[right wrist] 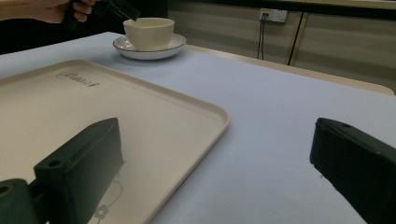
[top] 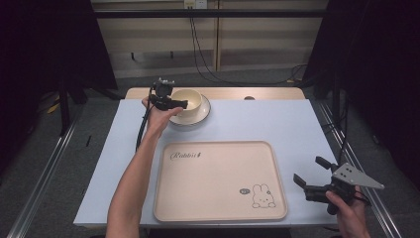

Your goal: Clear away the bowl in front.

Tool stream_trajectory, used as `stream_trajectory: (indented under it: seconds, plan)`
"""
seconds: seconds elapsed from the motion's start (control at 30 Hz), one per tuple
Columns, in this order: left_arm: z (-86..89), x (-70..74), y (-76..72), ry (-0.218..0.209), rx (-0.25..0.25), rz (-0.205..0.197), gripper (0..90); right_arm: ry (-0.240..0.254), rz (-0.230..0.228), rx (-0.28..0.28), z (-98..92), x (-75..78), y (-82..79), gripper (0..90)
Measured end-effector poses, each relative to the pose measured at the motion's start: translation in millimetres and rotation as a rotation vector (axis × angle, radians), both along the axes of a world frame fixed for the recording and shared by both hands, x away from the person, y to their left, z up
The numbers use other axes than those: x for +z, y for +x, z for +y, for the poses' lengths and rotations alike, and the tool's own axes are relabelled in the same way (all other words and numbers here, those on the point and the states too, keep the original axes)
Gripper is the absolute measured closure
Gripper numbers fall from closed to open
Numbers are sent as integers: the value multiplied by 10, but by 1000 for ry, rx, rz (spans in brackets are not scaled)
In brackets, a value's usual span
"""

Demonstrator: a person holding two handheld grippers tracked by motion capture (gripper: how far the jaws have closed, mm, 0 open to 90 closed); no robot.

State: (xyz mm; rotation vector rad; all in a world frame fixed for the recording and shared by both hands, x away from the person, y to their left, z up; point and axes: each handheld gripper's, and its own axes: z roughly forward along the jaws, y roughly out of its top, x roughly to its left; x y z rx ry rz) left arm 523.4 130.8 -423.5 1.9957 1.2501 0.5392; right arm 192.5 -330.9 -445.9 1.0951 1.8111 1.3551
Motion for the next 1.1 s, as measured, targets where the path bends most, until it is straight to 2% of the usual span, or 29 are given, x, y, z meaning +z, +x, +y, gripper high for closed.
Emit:
stream_trajectory:
  seconds: [0.07, 0.1, 0.13, 0.2, 0.23, 0.3, 0.33, 0.37, 0.4, 0.43, 0.47, 0.53, 0.57, 0.6, 0.63, 0.67, 0.7, 0.73, 0.77, 0.8, 0.93, 1.0, 1.03, 1.1]
  plan:
    - [-15, -37, 45, -9, 8, 5, 136, -5, -4, -3, -1, -1, 4, 21]
    - [-12, -37, 54, 12, 0, 16, 148, -5, -4, -3, -2, -1, 4, 21]
    - [-43, -57, 69, -7, 23, 9, 161, -4, -4, -3, -1, -1, 3, 21]
    - [-53, -66, 78, 2, 22, 19, 183, -3, -1, -2, 1, 0, 1, 22]
    - [-73, -88, 95, 68, 14, 23, 190, -2, 1, 1, 3, -1, 0, 22]
    - [-84, -124, 118, 28, 28, 25, 207, -4, 0, 1, 2, -1, -1, 22]
    - [-84, -124, 118, 28, 28, 25, 218, -4, 0, 1, 2, -1, -1, 22]
    - [-96, -138, 129, 31, 52, 36, 218, -5, 0, 1, 2, -1, -1, 22]
    - [-93, -149, 135, 39, 40, 31, 223, -6, -5, -2, 0, -1, 2, 22]
    - [-90, -152, 143, 42, 42, 43, 242, -5, 1, 0, 2, -1, 0, 22]
    - [-89, -160, 154, 28, 52, 42, 242, -4, 1, -1, 2, -2, 1, 22]
    - [-87, -172, 161, 45, 34, 54, 274, -6, 2, 0, 4, -3, 0, 22]
    - [-101, -194, 173, 32, 48, 63, 280, -5, 3, 2, 4, -3, 1, 22]
    - [-106, -202, 176, 40, 43, 72, 280, -5, 3, 2, 4, -3, 1, 22]
    - [-114, -219, 187, 35, 60, 106, 321, -6, 2, -2, 2, -2, -1, 22]
    - [-114, -219, 187, 35, 60, 106, 346, -6, 2, -2, 2, -2, -1, 22]
    - [-110, -229, 208, 26, 67, 143, 349, -6, 2, 0, 2, -2, -1, 22]
    - [-110, -229, 208, 26, 67, 143, 354, -6, 2, 0, 2, -2, -1, 22]
    - [-124, -233, 215, 46, 65, 150, 354, -6, 1, 0, 2, -2, 0, 22]
    - [-120, -236, 222, 45, 73, 155, 407, -3, 1, -2, -1, 1, 0, 22]
    - [-75, -252, 282, -7, 76, 196, 434, -4, -3, -6, -1, 1, -1, 22]
    - [-79, -271, 298, -4, 85, 204, 464, -4, -2, -1, -4, 1, 0, 22]
    - [-79, -285, 307, -18, 92, 211, 478, -4, -3, -5, -2, 0, 1, 22]
    - [-74, -289, 324, -8, 91, 226, 486, -5, -2, -1, -5, 1, 2, 22]
